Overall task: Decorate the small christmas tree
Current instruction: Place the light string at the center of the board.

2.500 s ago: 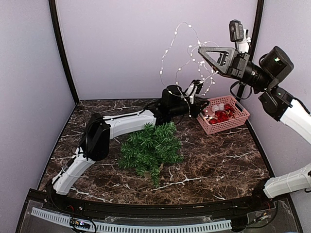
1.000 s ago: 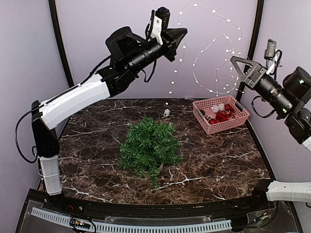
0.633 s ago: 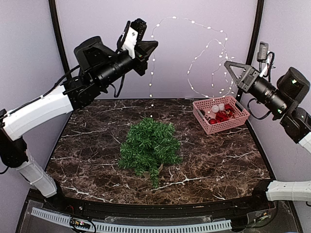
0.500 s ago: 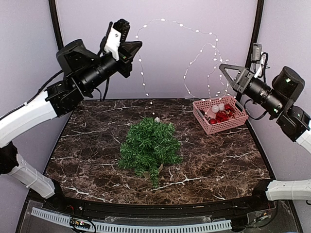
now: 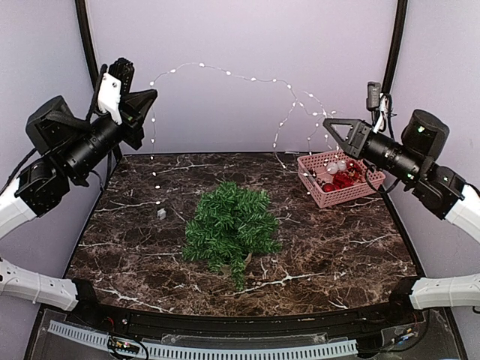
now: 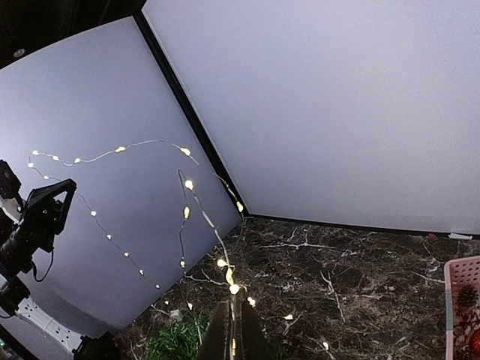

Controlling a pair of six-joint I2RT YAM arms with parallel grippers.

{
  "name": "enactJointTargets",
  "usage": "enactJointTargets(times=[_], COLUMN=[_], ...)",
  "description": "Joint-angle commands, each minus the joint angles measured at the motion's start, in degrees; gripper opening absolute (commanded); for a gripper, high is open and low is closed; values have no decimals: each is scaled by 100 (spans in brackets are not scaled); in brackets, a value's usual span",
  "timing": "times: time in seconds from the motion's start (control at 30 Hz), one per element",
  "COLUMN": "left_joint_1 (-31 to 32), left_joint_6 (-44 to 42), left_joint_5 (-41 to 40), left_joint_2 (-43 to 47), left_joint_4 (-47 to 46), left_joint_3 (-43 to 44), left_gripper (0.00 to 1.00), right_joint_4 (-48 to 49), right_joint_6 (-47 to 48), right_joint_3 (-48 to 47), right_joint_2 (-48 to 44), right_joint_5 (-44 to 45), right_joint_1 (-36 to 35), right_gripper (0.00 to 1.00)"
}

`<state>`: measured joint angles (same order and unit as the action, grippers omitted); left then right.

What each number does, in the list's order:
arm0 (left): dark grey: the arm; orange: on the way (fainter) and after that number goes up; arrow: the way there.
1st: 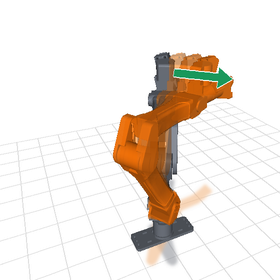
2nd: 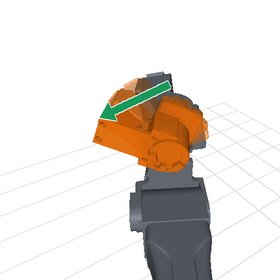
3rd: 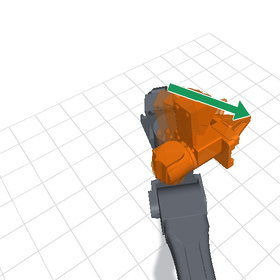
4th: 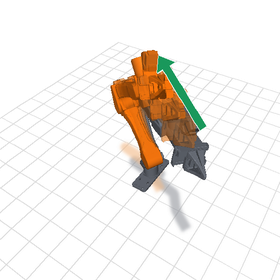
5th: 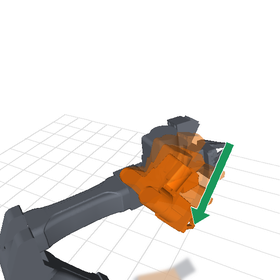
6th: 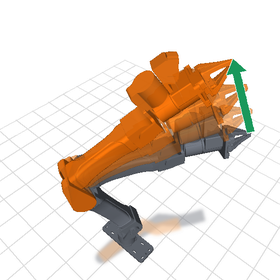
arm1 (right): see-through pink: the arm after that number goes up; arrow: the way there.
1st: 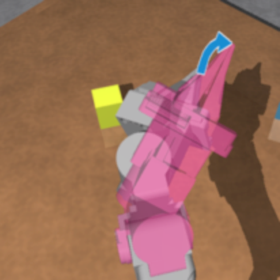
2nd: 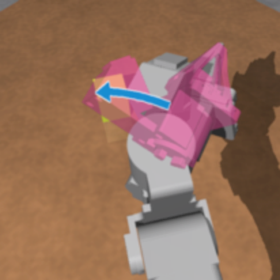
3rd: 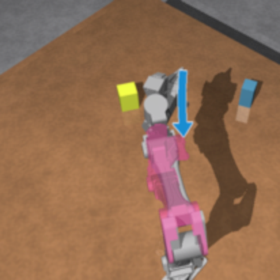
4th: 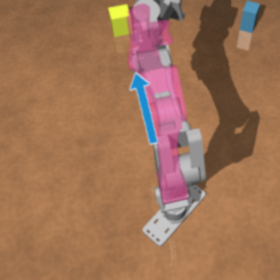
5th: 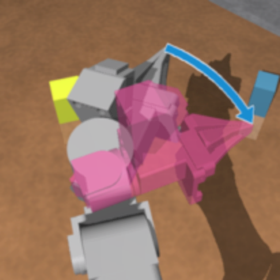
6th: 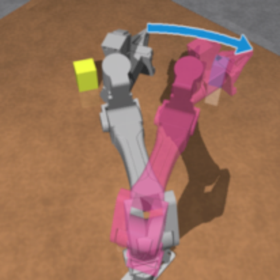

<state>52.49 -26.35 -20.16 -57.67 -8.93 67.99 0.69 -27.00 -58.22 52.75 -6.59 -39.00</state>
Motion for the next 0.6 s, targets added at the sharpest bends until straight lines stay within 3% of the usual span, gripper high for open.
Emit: enactJointTargets(times=[0.0,0.13,0.33,0.57], left_joint_1=[-24,-23,-23,-27], left_joint_6=[323,886,1741,2342], left_joint_5=[98,787,1722,2892], left_joint_2=[604,1209,1826,1765], left_joint_4=[614,1030,1807,2156], left_joint_3=[-373,-888,-1402,-1868], left_gripper=[0,0,0,0], right_joint_4=[149,-22,-859,-901], right_joint_6=[-42,-19,-302,-697], right_joint_3=[156,390,957,2049], right_joint_2=[-185,-550,-1264,-1758], right_joint_5=[-122,-303,607,1061], right_joint_1=[-32,-33,-30,-36], right_gripper=[0,0,0,0])
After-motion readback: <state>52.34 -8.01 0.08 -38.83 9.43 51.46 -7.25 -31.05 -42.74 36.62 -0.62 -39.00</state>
